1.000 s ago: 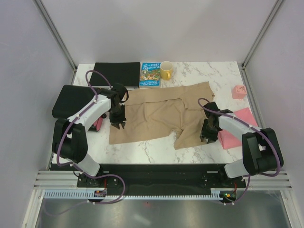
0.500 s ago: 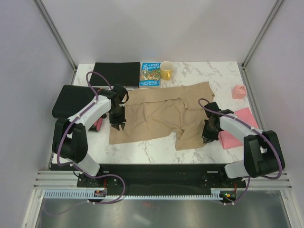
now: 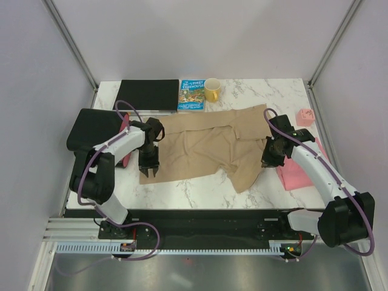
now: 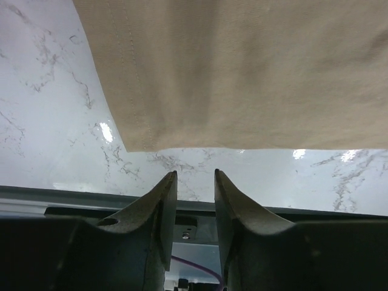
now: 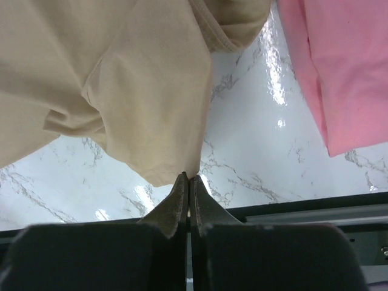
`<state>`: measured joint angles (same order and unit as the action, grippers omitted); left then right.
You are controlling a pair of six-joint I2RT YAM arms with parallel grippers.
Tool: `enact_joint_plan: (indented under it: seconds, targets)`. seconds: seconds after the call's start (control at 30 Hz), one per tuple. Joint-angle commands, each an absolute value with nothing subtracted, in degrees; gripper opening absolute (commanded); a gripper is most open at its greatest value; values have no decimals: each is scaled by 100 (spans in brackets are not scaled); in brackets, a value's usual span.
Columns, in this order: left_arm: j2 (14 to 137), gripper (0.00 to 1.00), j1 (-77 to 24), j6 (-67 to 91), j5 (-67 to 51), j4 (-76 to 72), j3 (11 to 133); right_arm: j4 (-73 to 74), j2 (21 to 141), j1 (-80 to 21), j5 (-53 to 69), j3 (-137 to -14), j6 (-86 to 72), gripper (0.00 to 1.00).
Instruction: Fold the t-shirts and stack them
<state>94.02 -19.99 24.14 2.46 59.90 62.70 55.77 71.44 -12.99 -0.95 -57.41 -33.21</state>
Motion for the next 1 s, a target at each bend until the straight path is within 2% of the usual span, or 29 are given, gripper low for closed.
enact_joint_plan:
  seconds: [0.0, 0.2, 0.83, 0.97]
  targets:
    - [9720, 39, -1978, 2294, 378, 5968, 6144, 5845, 7075, -1283, 184, -5845, -3410, 0]
    - [9730, 50, -1960, 2355, 624, 5889, 5942, 5792, 6979, -1292, 325, -5731, -3384, 0]
    - [10248, 51, -1635, 2364, 449, 5687, 5924, 5651, 6829, -1292, 677, -5818, -3331, 0]
    - [10388, 48, -1617, 2373, 448, 5660, 5933, 5651, 6847, -1283, 712, -5862, -3322, 0]
